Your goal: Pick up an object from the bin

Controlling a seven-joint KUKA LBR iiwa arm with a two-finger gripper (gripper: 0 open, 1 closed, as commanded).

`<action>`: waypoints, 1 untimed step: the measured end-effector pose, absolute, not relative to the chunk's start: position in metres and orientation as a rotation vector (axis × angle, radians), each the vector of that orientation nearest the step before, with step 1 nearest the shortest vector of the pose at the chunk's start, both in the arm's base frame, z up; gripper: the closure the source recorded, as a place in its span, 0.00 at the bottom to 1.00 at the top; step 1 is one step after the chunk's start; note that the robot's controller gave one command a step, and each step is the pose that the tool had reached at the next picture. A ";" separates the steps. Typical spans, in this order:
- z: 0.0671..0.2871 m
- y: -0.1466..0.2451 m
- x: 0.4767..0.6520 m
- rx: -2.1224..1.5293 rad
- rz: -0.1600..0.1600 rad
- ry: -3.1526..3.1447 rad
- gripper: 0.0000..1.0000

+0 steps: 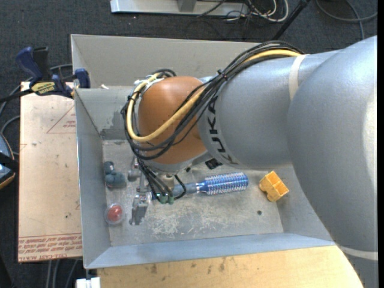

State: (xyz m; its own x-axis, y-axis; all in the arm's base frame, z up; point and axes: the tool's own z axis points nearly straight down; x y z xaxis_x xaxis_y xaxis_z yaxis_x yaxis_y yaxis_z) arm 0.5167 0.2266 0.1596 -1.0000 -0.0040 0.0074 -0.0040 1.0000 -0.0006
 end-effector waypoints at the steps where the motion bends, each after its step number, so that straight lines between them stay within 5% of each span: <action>1: 0.076 0.119 0.559 0.069 -0.004 -3.144 0.00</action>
Offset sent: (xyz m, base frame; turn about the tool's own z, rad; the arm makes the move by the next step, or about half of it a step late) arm 0.0400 -0.1061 -0.0846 -0.0456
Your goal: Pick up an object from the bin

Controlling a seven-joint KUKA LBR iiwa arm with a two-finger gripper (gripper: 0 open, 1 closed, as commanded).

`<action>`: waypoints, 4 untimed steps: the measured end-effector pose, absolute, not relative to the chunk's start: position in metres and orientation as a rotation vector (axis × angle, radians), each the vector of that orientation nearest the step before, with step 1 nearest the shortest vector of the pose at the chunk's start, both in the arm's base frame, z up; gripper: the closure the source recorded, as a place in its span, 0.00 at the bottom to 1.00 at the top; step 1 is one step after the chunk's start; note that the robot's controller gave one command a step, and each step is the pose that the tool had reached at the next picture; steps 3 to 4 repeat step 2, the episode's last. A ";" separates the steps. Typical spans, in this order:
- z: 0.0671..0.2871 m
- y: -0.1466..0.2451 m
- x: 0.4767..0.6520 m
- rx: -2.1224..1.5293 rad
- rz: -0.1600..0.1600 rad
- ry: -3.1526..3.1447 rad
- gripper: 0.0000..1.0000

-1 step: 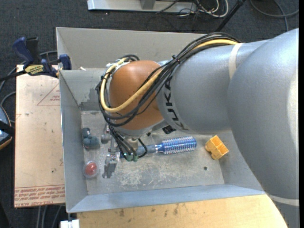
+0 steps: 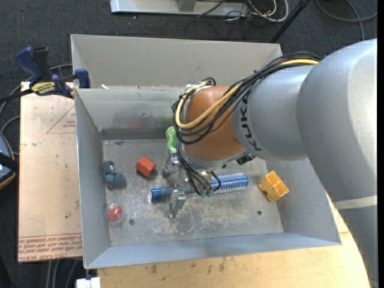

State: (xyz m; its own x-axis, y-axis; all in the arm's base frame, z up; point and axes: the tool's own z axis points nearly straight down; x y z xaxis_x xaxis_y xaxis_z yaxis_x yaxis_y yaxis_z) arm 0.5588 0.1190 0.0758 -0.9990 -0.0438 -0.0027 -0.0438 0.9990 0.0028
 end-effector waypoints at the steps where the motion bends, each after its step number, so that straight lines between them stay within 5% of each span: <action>1: 0.079 0.123 0.560 -0.075 0.008 3.132 1.00; 2: 0.232 0.110 0.544 -0.451 0.002 3.101 1.00; 4: 0.232 0.110 0.544 -0.451 0.002 3.101 1.00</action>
Offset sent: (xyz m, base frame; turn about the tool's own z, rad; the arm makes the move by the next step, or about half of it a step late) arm 0.0000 0.0000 0.0000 0.0000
